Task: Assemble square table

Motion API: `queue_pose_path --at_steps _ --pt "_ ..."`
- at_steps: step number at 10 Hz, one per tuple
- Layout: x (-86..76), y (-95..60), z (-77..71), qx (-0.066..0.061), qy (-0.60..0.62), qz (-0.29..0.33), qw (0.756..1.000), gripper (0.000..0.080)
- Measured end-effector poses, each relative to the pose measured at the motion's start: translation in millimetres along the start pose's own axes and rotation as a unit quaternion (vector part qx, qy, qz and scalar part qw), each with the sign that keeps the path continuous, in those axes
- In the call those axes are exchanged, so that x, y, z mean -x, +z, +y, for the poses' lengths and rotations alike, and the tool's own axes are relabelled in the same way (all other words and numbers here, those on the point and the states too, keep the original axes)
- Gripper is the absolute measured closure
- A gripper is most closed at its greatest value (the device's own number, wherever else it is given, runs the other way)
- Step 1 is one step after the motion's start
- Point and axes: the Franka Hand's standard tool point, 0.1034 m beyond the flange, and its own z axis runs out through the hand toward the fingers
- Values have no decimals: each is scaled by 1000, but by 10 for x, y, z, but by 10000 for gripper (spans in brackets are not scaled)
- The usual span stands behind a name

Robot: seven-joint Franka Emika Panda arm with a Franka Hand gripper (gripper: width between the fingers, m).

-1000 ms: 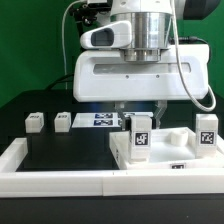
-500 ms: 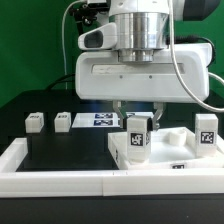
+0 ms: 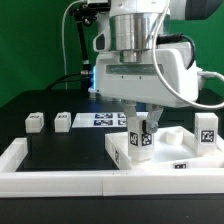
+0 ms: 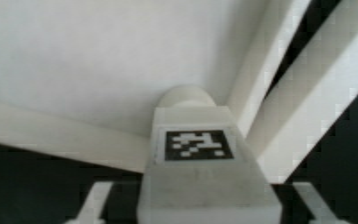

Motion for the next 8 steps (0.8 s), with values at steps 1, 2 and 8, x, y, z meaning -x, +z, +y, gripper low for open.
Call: queue_pose_path --at_steps 1,2,8 --pt "2 1 -4 3 48 0 999 508" --pt "0 0 -3 2 63 -1 998 508" --pt "-9 -5 -15 2 -132 2 991 154"
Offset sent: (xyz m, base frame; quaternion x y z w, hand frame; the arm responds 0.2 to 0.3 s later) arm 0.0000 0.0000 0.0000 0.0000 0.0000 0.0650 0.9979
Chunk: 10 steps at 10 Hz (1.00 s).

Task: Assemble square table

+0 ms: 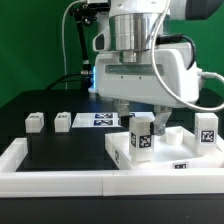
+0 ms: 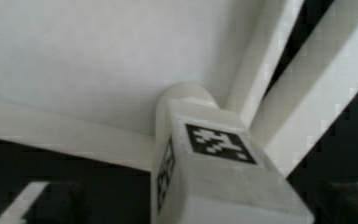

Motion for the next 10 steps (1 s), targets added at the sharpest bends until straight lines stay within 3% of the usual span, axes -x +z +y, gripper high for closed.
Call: queue_pose_path --at_steps 4,10 --pt "35 4 -12 4 -180 -8 984 151" --pt "42 -15 -45 19 -413 -7 910 151"
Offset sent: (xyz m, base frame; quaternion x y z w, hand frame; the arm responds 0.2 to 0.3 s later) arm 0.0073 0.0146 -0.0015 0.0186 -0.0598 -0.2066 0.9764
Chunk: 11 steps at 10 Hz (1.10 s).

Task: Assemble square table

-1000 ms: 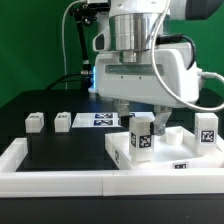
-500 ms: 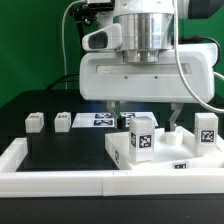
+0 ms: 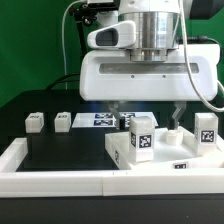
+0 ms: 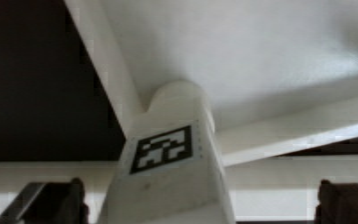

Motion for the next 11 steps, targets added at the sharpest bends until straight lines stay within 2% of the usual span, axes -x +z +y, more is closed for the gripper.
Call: queue_pose_path --at_steps 3,5,7,9,11 --pt "-11 -6 78 6 -91 0 996 151" --pt "-11 -6 81 7 -99 0 995 163" --pt "-12 -6 80 7 -99 0 995 510" --pt "-11 -5 81 7 -83 0 997 509" --pt "-11 -5 78 7 -10 1 1000 509"
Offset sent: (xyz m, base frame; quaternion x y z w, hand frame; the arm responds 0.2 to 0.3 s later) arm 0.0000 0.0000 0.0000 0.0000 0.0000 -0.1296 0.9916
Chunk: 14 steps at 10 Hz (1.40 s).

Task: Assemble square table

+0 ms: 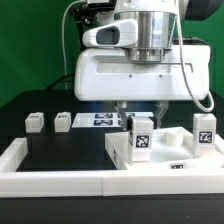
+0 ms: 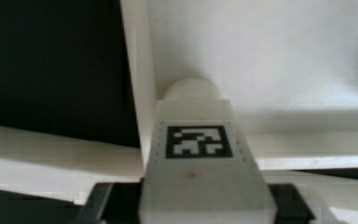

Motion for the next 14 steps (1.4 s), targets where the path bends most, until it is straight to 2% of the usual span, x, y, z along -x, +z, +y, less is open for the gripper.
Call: queue_pose_path --at_steps 4,6,8,10,12,13,14 --pt "1 11 -3 -7 190 10 982 508" --pt "1 11 -23 -11 277 10 961 508" --pt "8 19 -21 -14 373 8 928 508" --pt "13 22 -42 -15 473 11 881 508" --pt "13 22 -43 -15 532 10 847 508" --pt "13 22 -44 -15 545 10 838 508" --pt "13 22 -45 -19 585 8 811 508"
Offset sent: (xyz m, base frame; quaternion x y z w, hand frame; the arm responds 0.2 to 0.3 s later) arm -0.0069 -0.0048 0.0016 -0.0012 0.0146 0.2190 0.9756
